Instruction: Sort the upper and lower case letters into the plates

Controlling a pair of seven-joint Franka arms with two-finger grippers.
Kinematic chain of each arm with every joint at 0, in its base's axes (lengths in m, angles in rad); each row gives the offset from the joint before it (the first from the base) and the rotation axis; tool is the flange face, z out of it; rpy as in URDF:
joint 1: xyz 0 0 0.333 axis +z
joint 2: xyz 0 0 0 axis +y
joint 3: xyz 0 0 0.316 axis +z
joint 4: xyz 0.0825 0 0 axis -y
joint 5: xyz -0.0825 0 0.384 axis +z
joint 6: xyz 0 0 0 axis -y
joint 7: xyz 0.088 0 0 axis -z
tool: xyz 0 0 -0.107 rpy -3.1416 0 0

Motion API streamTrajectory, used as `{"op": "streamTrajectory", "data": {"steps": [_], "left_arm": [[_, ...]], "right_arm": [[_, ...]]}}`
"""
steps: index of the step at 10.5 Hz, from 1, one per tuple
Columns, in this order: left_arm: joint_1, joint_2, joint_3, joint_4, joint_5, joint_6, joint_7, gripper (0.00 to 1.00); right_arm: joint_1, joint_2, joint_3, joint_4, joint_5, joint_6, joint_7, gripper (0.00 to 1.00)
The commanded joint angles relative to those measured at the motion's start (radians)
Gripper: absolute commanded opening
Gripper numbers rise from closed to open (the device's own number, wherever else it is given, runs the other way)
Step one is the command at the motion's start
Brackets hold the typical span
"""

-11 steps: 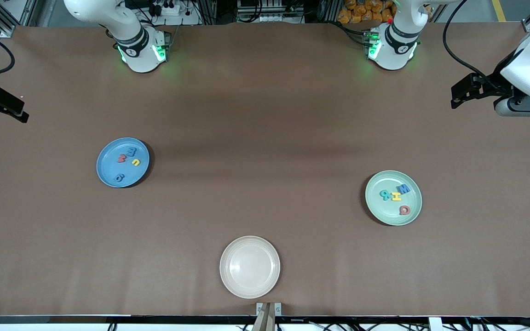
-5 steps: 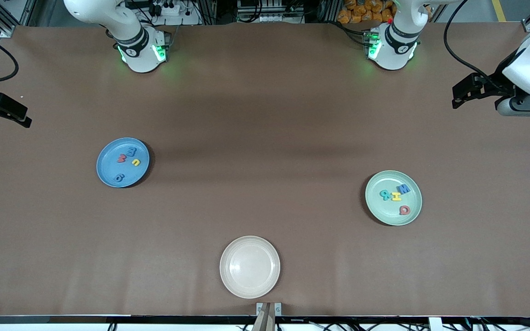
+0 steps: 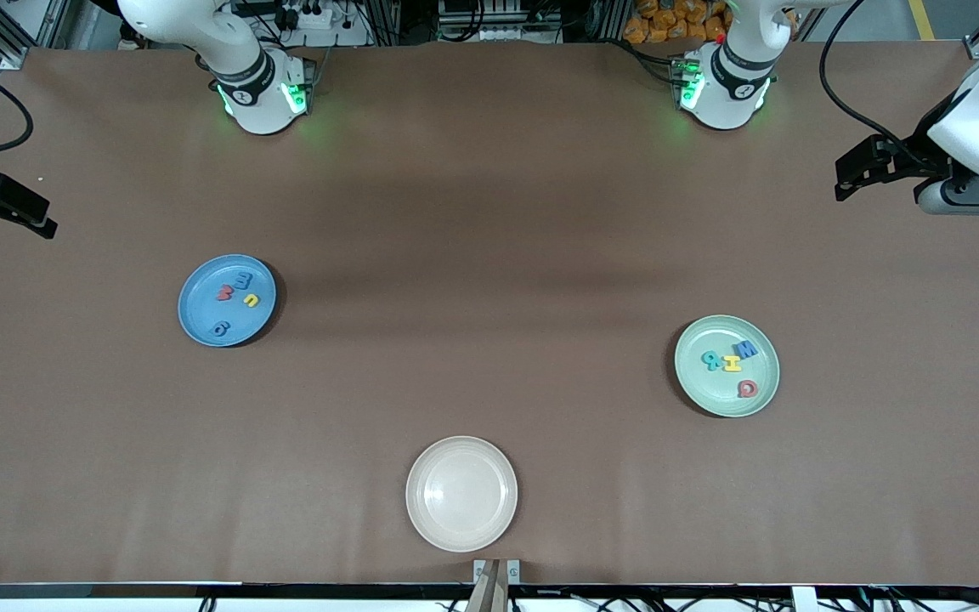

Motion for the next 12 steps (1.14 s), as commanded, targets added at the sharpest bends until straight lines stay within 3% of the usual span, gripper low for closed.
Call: {"op": "streamTrajectory", "data": {"steps": [1,3,8,12], "left_arm": [[-0.013,0.0,0.01,0.015,0.025,-0.015,0.018,1.0],[-0.014,-0.002,0.016,0.015,0.025,-0.015,0.018,1.0],[-0.014,-0.003,0.022,0.015,0.025,-0.015,0.018,1.0],[-0.014,-0.008,0.03,0.017,0.04,-0.014,0.018,1.0]], "right_arm": [[-0.058,0.004,0.016,0.002,0.06,0.004,-0.015,1.0],[-0.203,0.004,0.168,0.004,0.064,0.004,-0.017,1.0],[-0.715,0.015,0.685,0.01,0.062,0.001,-0.015,1.0],[-0.964,0.024,0.943,0.01,0.062,0.001,-0.012,1.0]]}}
